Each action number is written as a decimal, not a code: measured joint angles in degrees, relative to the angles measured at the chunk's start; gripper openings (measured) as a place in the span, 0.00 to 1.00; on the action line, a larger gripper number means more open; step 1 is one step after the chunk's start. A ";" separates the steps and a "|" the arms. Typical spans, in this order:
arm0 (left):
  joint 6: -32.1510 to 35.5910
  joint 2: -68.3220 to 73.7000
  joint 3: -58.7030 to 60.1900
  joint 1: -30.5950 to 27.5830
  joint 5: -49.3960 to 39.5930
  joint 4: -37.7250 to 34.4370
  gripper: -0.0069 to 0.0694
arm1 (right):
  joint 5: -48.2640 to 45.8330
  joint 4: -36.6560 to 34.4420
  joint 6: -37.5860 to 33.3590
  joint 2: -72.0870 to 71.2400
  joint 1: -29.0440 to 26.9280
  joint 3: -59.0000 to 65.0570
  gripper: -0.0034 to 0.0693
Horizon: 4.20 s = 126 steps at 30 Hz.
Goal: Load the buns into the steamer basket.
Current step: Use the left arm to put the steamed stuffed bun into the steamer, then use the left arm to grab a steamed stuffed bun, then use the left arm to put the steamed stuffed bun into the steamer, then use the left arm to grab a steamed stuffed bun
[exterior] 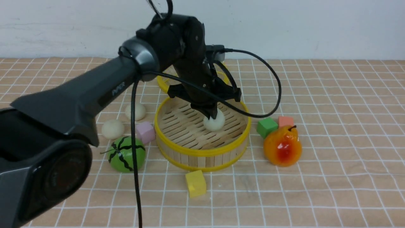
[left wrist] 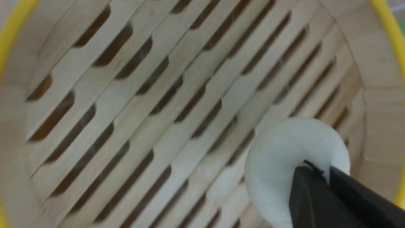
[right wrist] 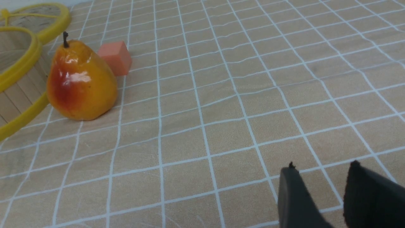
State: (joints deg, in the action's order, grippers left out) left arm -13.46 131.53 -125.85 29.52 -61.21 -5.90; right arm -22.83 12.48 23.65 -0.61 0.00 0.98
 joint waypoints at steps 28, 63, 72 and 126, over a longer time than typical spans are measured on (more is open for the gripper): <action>-1.60 -12.83 0.01 -0.07 -9.57 6.54 0.74 | 0.00 0.00 0.00 0.00 0.00 0.00 0.38; -0.25 -6.77 14.50 -21.01 -0.97 8.57 0.40 | 0.00 0.00 0.00 0.00 0.00 0.00 0.38; -0.25 -3.97 14.49 -21.01 0.48 10.06 0.40 | 0.00 0.00 0.00 0.00 0.00 0.00 0.38; -4.84 -5.85 1.67 -9.57 -3.18 11.57 0.61 | -0.01 0.00 0.00 0.00 0.00 0.00 0.38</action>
State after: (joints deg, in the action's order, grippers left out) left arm -18.30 125.68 -124.18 19.95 -64.39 5.66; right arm -22.84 12.48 23.65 -0.61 0.00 0.98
